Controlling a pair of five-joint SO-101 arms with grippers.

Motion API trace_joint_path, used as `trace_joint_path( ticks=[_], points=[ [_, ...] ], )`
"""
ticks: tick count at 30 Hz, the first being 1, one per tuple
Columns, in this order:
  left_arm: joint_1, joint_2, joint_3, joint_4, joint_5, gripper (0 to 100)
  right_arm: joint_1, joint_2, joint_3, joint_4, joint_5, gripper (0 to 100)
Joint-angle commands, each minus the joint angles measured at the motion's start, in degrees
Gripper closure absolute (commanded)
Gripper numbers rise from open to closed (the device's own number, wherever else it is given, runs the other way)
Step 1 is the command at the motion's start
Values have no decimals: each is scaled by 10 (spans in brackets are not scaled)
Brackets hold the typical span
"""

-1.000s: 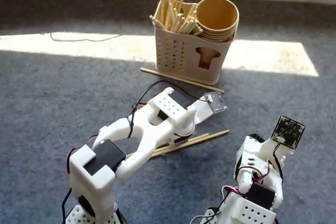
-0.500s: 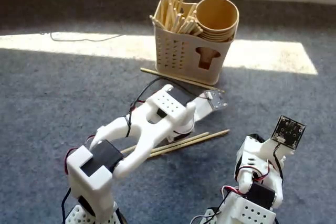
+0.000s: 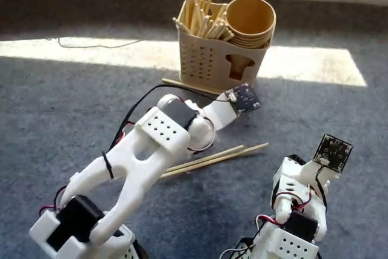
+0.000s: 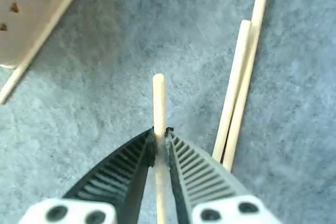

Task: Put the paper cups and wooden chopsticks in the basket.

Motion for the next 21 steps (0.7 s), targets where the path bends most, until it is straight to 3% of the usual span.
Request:
trace_joint_path(
  ticks=[1, 9, 21],
  points=[
    [-17, -58, -4, 4, 1, 995, 7, -7, 63, 2, 3, 990],
    [-21, -73, -13, 5, 1, 995, 7, -7, 63, 2, 3, 990],
    [-39, -137, -145, 56, 2, 995, 7, -7, 63, 2, 3, 990]
  ],
)
